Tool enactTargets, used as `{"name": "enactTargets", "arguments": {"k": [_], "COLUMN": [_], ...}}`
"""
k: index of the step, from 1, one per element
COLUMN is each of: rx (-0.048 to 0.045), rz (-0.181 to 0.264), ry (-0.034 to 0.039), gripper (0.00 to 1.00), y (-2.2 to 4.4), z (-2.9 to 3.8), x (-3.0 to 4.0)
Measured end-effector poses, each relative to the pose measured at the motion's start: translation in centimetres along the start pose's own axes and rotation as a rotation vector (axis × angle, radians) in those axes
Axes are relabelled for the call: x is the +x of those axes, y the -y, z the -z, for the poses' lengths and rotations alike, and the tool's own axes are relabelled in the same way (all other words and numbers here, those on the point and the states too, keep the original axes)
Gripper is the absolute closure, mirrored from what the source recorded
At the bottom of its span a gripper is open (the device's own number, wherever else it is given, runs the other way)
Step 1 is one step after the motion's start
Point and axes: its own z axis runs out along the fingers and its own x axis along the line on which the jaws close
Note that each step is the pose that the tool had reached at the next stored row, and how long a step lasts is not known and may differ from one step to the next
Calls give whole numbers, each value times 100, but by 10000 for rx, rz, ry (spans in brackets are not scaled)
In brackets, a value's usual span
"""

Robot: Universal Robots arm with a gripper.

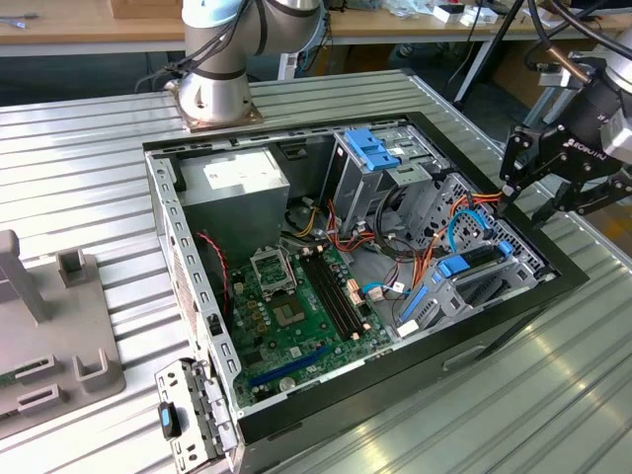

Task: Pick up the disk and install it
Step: 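Insert the first disk wire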

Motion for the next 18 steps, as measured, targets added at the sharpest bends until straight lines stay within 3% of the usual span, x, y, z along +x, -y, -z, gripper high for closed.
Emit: {"name": "enactTargets", "arguments": {"k": [2, 4, 8, 12, 18], "rx": [99, 131, 221, 228, 239], "rz": [422, 725, 1364, 1453, 3246], "ry": [-76, -98, -93, -95, -40], "gripper": [49, 49, 49, 49, 49], "y": [1, 1, 1, 1, 1], "z": [-20, -23, -27, -27, -30], "x": [-1, -1, -1, -1, -1]}}
